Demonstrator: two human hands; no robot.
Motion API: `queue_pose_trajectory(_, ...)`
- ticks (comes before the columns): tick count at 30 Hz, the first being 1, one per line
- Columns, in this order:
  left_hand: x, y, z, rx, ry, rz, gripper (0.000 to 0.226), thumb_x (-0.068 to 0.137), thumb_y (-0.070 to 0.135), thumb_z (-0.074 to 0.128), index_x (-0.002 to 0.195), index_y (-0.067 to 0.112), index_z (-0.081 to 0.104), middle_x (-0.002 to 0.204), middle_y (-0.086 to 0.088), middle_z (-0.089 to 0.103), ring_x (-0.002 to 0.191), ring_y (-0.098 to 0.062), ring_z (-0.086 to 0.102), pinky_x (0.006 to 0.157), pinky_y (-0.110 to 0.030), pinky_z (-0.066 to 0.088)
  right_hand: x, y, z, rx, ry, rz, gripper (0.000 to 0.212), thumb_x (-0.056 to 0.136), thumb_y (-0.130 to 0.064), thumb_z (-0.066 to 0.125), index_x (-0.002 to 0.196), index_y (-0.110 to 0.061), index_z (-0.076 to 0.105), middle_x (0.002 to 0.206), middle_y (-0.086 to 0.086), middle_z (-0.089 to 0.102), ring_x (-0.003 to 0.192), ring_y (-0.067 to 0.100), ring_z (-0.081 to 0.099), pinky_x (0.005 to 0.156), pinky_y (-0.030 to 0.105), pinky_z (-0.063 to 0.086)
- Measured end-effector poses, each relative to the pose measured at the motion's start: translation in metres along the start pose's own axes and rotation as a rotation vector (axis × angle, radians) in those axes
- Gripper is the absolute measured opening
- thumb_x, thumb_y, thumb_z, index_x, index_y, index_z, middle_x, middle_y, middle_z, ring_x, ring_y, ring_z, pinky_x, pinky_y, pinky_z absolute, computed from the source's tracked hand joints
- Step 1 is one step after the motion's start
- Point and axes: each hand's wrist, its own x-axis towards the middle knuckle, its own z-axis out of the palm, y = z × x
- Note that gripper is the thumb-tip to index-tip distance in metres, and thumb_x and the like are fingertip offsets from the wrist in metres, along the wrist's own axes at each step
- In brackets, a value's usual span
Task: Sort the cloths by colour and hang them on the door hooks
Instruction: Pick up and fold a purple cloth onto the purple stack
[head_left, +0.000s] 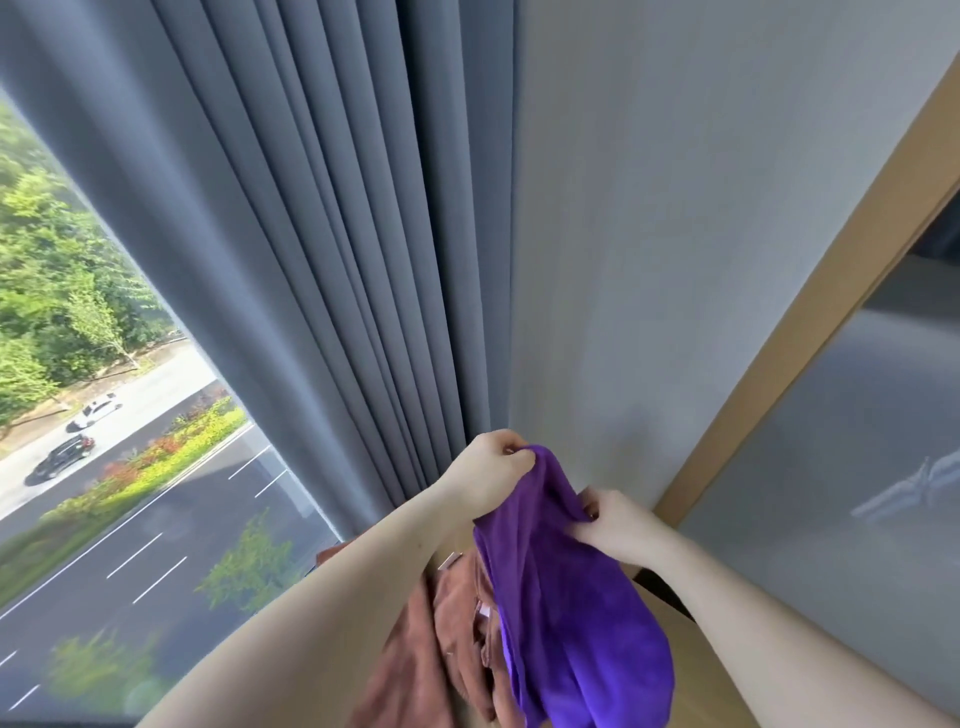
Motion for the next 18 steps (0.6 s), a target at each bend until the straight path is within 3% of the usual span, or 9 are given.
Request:
queue_pose_trajectory(4, -0.009, 0.034, -0.002, -0.066, -0.038, 0.024, 0.017, 0.094, 0.03, 0.06, 0.093, 0.017, 0.071, 0.092, -0.004, 0.072, 0.084, -0.019, 0.064, 0.077, -0.032, 0.054, -0.017, -0.009, -0.018, 0.092, 0.033, -0.045, 0.029, 0.077, -0.027, 0.074, 0.105, -0.022, 0.066, 0.094, -0.001, 0.075, 0.085, 0.016, 0.072, 0.081, 0.039, 0.061)
queue_pose_trajectory(6, -0.017, 0.053, -0.004, -0.076, -0.077, 0.037, 0.019, 0.093, 0.03, 0.063, 0.096, 0.013, 0.073, 0.098, -0.009, 0.074, 0.084, -0.019, 0.065, 0.078, -0.033, 0.054, -0.028, -0.015, -0.03, 0.097, 0.043, -0.079, 0.026, 0.079, -0.024, 0.074, 0.104, -0.021, 0.068, 0.095, -0.003, 0.076, 0.089, 0.014, 0.071, 0.085, 0.036, 0.06)
queue_pose_trajectory(8, -0.023, 0.071, -0.007, -0.079, -0.124, 0.052, 0.018, 0.093, 0.029, 0.065, 0.094, 0.013, 0.074, 0.093, -0.007, 0.073, 0.083, -0.019, 0.064, 0.077, -0.032, 0.053, -0.034, -0.018, -0.042, 0.109, 0.03, -0.073, 0.007, 0.082, -0.015, 0.071, 0.088, -0.017, 0.067, 0.082, -0.004, 0.072, 0.079, 0.012, 0.067, 0.073, 0.024, 0.054)
queue_pose_trajectory(10, -0.033, 0.091, -0.011, -0.095, -0.16, 0.084, 0.015, 0.092, 0.03, 0.067, 0.091, 0.017, 0.075, 0.091, -0.001, 0.073, 0.082, -0.017, 0.066, 0.079, -0.031, 0.056, -0.043, -0.017, -0.057, 0.103, 0.002, -0.034, 0.011, 0.082, -0.007, 0.07, 0.079, -0.016, 0.064, 0.074, -0.005, 0.067, 0.073, 0.009, 0.063, 0.065, 0.019, 0.048)
queue_pose_trajectory(11, -0.038, 0.101, -0.013, -0.099, -0.173, 0.106, 0.015, 0.092, 0.03, 0.069, 0.092, 0.017, 0.076, 0.091, 0.0, 0.074, 0.082, -0.016, 0.067, 0.08, -0.031, 0.057, -0.049, -0.017, -0.063, 0.081, -0.044, -0.013, 0.01, 0.082, -0.008, 0.072, 0.086, -0.016, 0.068, 0.081, -0.005, 0.07, 0.078, 0.008, 0.064, 0.067, 0.018, 0.048)
queue_pose_trajectory(14, -0.052, 0.127, -0.021, -0.09, -0.208, 0.184, 0.016, 0.091, 0.031, 0.072, 0.09, 0.016, 0.078, 0.087, 0.004, 0.075, 0.079, -0.013, 0.069, 0.081, -0.03, 0.059, -0.065, -0.02, -0.081, -0.008, -0.178, 0.018, 0.044, 0.08, -0.019, 0.081, 0.122, -0.02, 0.066, 0.113, -0.004, 0.071, 0.104, 0.011, 0.065, 0.087, 0.022, 0.048)
queue_pose_trajectory(18, -0.068, 0.156, -0.032, -0.071, -0.244, 0.259, 0.012, 0.09, 0.031, 0.074, 0.082, 0.024, 0.078, 0.083, 0.006, 0.075, 0.077, -0.012, 0.07, 0.079, -0.029, 0.06, -0.076, -0.021, -0.096, -0.023, -0.14, 0.049, 0.051, 0.08, -0.021, 0.081, 0.128, -0.021, 0.063, 0.124, -0.002, 0.067, 0.113, 0.015, 0.061, 0.098, 0.026, 0.046)
